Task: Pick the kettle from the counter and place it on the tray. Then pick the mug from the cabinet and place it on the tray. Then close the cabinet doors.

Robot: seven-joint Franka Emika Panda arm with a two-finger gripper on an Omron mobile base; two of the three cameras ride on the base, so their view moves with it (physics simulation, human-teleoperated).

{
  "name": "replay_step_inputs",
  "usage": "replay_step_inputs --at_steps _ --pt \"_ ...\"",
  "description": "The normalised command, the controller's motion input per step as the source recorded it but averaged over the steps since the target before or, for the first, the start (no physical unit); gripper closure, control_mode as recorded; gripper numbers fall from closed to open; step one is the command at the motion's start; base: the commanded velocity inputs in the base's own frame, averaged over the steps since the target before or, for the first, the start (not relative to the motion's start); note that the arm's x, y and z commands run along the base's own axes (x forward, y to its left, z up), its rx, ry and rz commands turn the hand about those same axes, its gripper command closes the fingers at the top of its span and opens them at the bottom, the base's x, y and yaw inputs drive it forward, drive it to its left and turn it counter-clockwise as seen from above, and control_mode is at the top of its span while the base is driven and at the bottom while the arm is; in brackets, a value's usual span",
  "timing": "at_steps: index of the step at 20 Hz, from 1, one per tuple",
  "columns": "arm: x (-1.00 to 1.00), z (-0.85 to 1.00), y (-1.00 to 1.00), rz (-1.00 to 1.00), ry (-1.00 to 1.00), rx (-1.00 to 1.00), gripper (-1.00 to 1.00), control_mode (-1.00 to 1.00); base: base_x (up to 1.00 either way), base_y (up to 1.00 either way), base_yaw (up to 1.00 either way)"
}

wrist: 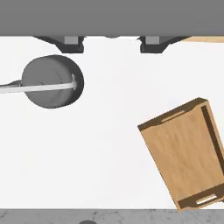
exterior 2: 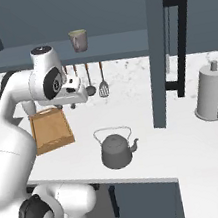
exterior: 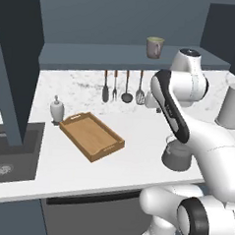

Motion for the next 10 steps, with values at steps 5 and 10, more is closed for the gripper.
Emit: replay_step_inputs --at_steps 5,10 --pt "-0.04 -0.19 -0.01 -0.45 0.00 0.00 -1.00 -1.00 0.00 0.00 0.00" --pt "-0.03 -0.52 -0.17 -0.90 0.00 0.00 -1.00 -1.00 0.00 0.00 0.00"
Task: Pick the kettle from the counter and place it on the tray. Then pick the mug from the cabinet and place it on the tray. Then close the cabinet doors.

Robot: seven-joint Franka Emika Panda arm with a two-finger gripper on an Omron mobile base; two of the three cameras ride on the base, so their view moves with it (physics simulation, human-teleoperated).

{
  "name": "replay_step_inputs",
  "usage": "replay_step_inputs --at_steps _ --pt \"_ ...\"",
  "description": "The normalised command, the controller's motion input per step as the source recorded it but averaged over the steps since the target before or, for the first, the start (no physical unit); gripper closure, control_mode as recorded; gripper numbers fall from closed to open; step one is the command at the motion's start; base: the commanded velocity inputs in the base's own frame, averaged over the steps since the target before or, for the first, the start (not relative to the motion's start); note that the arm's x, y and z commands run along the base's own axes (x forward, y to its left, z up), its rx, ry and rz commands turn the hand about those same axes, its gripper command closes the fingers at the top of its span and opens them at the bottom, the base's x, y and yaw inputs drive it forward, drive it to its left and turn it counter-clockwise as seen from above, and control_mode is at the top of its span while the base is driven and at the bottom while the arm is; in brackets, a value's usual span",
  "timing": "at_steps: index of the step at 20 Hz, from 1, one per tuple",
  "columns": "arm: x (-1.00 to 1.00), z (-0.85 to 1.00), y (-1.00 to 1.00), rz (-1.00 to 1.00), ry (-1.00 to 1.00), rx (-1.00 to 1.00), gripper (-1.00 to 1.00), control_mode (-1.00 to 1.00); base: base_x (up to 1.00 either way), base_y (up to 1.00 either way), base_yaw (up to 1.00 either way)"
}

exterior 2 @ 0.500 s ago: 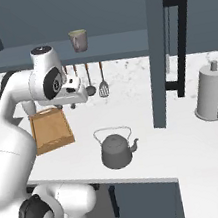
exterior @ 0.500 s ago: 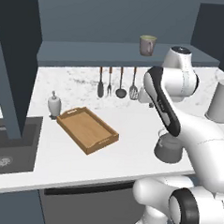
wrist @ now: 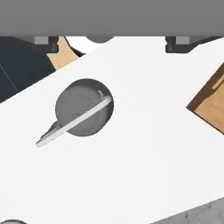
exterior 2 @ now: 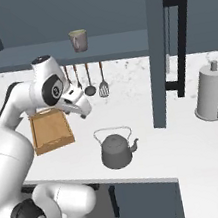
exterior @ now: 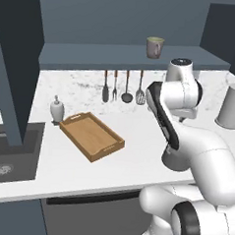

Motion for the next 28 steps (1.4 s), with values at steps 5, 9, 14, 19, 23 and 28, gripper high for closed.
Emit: replay_step_inputs --at_steps 5,9,14,19,23,28 --pt "0.00 -0.28 -0.23 -0.43 0.04 0.00 -1.00 -1.00 0.00 0.00 0.00" --pt "0.00 -0.05 -0.22 -0.05 0.04 0.04 -1.00 -1.00 0.00 0.00 0.00" --pt "0.15 -0.24 -0.35 -0.11 0.06 0.06 -1.00 -1.00 0.00 0.00 0.00" --pt "0.41 -0.43 -0.39 -0.20 0.06 0.04 -1.00 -1.00 0.00 0.00 0.00" --pt "0.44 -0.33 -0.27 -0.22 0.06 0.06 -1.00 -1.00 0.00 0.00 0.00" --pt "0.21 -0.27 -0.08 -0.19 0.04 0.01 -1.00 -1.00 0.00 0.00 0.00"
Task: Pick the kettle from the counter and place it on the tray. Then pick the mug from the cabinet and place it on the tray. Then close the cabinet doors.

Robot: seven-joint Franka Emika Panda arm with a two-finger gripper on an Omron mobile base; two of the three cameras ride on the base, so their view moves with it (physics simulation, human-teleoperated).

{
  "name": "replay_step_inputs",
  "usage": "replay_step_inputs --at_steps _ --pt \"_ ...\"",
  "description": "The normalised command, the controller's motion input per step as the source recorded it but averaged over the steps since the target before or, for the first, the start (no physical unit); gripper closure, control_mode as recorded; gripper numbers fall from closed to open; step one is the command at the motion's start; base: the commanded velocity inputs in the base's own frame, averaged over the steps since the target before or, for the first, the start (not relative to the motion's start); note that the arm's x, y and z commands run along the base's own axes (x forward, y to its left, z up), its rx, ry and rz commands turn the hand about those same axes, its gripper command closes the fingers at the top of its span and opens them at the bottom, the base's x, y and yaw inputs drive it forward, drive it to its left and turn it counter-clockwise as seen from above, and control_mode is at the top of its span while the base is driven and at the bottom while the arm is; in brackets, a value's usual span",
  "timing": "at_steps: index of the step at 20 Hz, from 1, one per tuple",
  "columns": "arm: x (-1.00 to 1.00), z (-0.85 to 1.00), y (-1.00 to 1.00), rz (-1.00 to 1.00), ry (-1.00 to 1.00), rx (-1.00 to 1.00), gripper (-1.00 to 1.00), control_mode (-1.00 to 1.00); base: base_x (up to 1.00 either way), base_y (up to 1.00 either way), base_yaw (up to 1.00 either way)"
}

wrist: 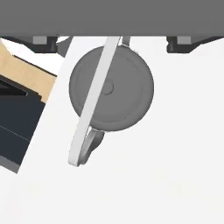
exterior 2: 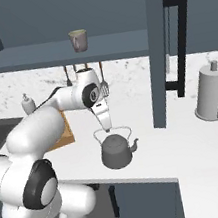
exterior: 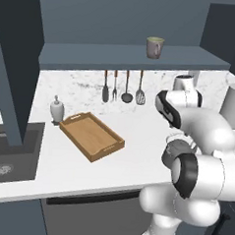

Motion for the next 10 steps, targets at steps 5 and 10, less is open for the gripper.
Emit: replay_step_inputs --at_steps 5,10 --pt "0.11 -0.25 -0.07 -0.16 0.01 0.02 -1.00 -1.00 0.00 0.00 0.00" --pt "0.04 -0.26 -0.09 -0.14 0.00 0.02 -1.00 -1.00 0.00 0.00 0.00"
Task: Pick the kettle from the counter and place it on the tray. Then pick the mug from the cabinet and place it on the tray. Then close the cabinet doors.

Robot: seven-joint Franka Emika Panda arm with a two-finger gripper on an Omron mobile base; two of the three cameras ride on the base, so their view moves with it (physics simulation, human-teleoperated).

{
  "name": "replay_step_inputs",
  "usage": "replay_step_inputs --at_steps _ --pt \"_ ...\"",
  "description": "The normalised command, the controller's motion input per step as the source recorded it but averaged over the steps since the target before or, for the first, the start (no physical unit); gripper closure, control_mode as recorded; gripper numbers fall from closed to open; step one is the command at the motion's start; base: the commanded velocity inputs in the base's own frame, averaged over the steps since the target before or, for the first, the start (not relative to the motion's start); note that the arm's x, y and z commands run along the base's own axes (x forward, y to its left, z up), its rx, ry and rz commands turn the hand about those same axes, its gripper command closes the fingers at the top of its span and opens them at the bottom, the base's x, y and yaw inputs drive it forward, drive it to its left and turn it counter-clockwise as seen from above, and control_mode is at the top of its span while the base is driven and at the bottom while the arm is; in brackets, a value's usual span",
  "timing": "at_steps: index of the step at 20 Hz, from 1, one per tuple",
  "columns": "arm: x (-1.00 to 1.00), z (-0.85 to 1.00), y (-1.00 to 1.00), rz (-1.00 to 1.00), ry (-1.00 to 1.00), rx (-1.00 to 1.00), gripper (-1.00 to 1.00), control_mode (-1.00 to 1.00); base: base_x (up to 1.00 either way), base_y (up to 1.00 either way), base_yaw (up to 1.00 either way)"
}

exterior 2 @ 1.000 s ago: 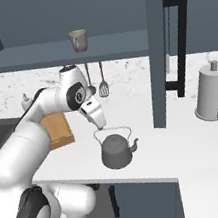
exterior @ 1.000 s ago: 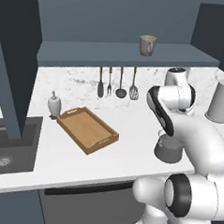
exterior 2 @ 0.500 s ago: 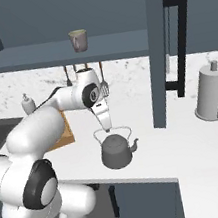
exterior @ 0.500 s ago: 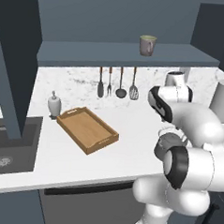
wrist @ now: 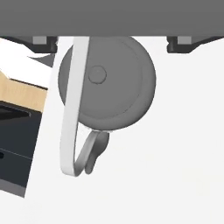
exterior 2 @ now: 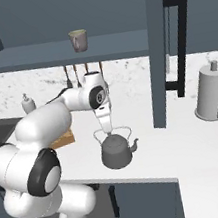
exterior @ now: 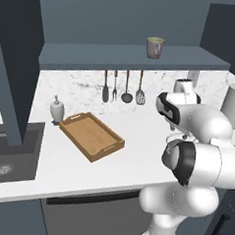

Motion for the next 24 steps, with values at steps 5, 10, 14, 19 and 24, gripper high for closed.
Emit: replay_step_inputs --at_steps 5,10,14,19,24 --pt "0.00 -0.20 -0.06 -0.12 0.00 0.01 -1.00 -1.00 0.00 0.00 0.00" --pt "0.00 -0.03 0.00 -0.03 0.00 0.00 1.00 -1.00 0.00 0.00 0.00" --pt "0.00 0.00 0.00 0.00 0.00 0.00 1.00 -1.00 0.00 0.00 0.00" --pt "0.00 0.00 0.00 0.00 0.00 0.00 1.00 -1.00 0.00 0.00 0.00" --pt "0.00 0.00 0.00 0.01 0.00 0.00 1.00 -1.00 0.00 0.00 0.00"
